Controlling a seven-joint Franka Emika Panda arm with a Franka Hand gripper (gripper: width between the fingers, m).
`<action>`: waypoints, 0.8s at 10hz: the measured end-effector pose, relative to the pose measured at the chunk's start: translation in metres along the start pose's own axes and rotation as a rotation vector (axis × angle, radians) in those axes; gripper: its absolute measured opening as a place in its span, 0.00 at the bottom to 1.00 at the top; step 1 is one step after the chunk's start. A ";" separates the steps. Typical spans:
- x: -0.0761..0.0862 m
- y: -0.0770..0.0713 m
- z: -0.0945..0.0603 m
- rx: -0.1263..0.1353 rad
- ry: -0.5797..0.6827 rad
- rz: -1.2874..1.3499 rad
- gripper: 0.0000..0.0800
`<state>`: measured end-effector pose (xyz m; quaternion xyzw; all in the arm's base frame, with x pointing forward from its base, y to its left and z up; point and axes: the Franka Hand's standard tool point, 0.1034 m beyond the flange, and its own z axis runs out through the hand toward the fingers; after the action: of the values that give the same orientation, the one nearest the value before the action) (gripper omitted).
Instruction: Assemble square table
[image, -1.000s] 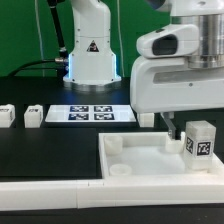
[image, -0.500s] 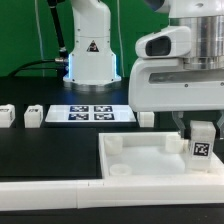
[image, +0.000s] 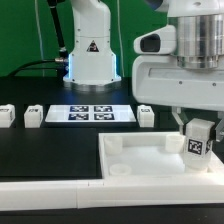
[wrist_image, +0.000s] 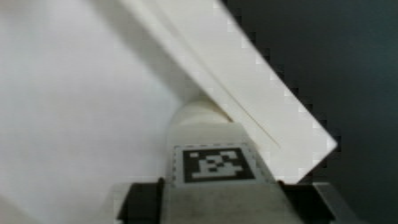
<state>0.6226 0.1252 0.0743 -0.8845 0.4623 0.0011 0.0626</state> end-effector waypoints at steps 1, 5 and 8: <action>0.000 0.000 0.003 0.033 -0.022 0.175 0.37; -0.004 -0.002 0.004 0.066 -0.053 0.439 0.50; 0.000 0.001 0.004 0.064 -0.048 0.233 0.73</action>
Offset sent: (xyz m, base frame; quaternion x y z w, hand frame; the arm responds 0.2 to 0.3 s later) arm -0.0022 0.0029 -0.0010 0.0086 0.0064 0.2059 0.9785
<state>0.6217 0.1251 0.0700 -0.8222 0.5600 0.0145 0.1014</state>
